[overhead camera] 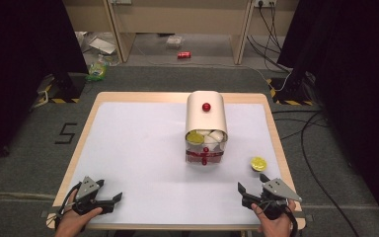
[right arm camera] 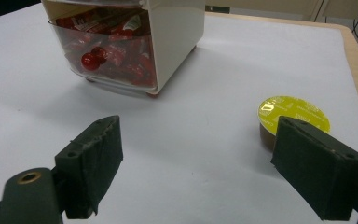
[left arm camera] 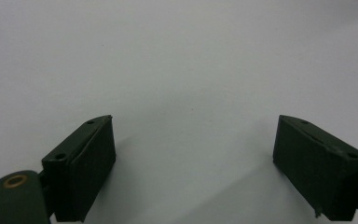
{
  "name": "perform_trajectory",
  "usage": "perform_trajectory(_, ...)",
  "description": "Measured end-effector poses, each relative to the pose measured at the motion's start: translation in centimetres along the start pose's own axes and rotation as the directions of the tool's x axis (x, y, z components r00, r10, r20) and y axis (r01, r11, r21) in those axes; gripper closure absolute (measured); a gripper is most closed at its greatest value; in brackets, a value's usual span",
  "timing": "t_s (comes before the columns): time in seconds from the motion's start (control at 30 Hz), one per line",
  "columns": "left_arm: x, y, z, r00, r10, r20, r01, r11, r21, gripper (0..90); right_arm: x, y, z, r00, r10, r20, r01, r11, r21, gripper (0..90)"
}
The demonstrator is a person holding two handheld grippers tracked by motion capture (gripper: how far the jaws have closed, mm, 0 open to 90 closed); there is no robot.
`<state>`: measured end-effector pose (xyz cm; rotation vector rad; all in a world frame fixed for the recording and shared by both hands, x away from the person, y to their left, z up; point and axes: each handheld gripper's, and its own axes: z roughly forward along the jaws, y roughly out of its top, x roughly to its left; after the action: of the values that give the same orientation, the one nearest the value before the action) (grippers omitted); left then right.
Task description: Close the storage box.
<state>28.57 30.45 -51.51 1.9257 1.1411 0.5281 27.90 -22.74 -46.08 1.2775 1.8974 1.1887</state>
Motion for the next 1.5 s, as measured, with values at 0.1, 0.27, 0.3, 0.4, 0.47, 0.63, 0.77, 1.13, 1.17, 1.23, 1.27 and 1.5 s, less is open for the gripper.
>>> perform_trajectory(0.1, 0.0, 0.0, 0.0, 1.0, 0.0, 0.0, 0.0, 1.0, 0.0, 12.5, 0.0, -0.2, 0.0, 1.0, 0.0, -0.001, 0.0, 1.0, 0.008, 16.5)
perform_trajectory(0.27, 0.0, 0.0, 0.0, 1.0, 0.0, 0.0, 0.0, 1.0, 0.0, 12.5, 0.0, -0.5, -0.1, 1.0, -0.001, -0.005, 0.001, 1.0, 0.028, 16.5)
perform_trajectory(0.3, 0.0, 0.0, 0.0, 1.0, 0.0, 0.0, 0.0, 1.0, 0.0, 12.5, 0.0, -0.6, -0.1, 1.0, 0.001, -0.004, -0.001, 0.999, 0.034, 16.5)
perform_trajectory(0.4, 0.0, 0.0, 0.0, 1.0, 0.001, -0.001, -0.001, 1.0, -0.001, 12.5, 0.0, -0.8, -0.1, 1.0, -0.002, -0.007, 0.002, 0.999, 0.047, 16.5)
perform_trajectory(0.47, 0.0, 0.0, 0.0, 1.0, 0.001, -0.001, -0.001, 1.0, 0.0, 12.5, 0.1, -0.9, -0.1, 0.9999, -0.004, -0.01, 0.004, 0.999, 0.053, 16.5)
perform_trajectory(0.63, 0.0, 0.0, 0.0, 1.0, 0.001, -0.001, -0.001, 1.0, 0.0, 12.5, 0.0, -1.2, -0.2, 0.9999, -0.003, -0.013, 0.004, 0.997, 0.078, 16.5)
perform_trajectory(0.77, 0.0, 0.0, 0.0, 1.0, 0.006, -0.007, -0.006, 1.0, -0.001, 12.5, 0.0, -1.5, -0.2, 0.9998, -0.009, -0.015, 0.01, 0.995, 0.099, 16.5)
perform_trajectory(1.13, 0.0, 0.0, 0.0, 0.9999, 0.007, -0.008, -0.007, 1.0, -0.001, 12.5, 0.1, -2.0, -0.4, 0.9994, -0.024, -0.023, 0.027, 0.989, 0.144, 16.6)
perform_trajectory(1.17, 0.0, 0.0, 0.0, 0.9999, 0.007, -0.009, -0.007, 1.0, -0.001, 12.5, 0.0, -2.1, -0.4, 0.9993, -0.027, -0.024, 0.03, 0.989, 0.147, 16.6)
perform_trajectory(1.23, 0.0, 0.0, 0.0, 0.9999, 0.007, -0.008, -0.007, 1.0, -0.001, 12.5, 0.0, -2.2, -0.5, 0.9994, -0.023, -0.027, 0.027, 0.987, 0.16, 16.5)
perform_trajectory(1.27, 0.0, 0.0, 0.0, 1.0, 0.006, -0.007, -0.006, 1.0, -0.001, 12.5, 0.0, -2.2, -0.5, 0.9992, -0.024, -0.031, 0.028, 0.986, 0.162, 16.6)
perform_trajectory(1.5, 0.0, 0.0, 0.0, 0.9999, 0.007, -0.008, -0.007, 1.0, -0.001, 12.5, 0.1, -2.7, -0.6, 0.9993, -0.013, -0.036, 0.02, 0.98, 0.2, 16.5)
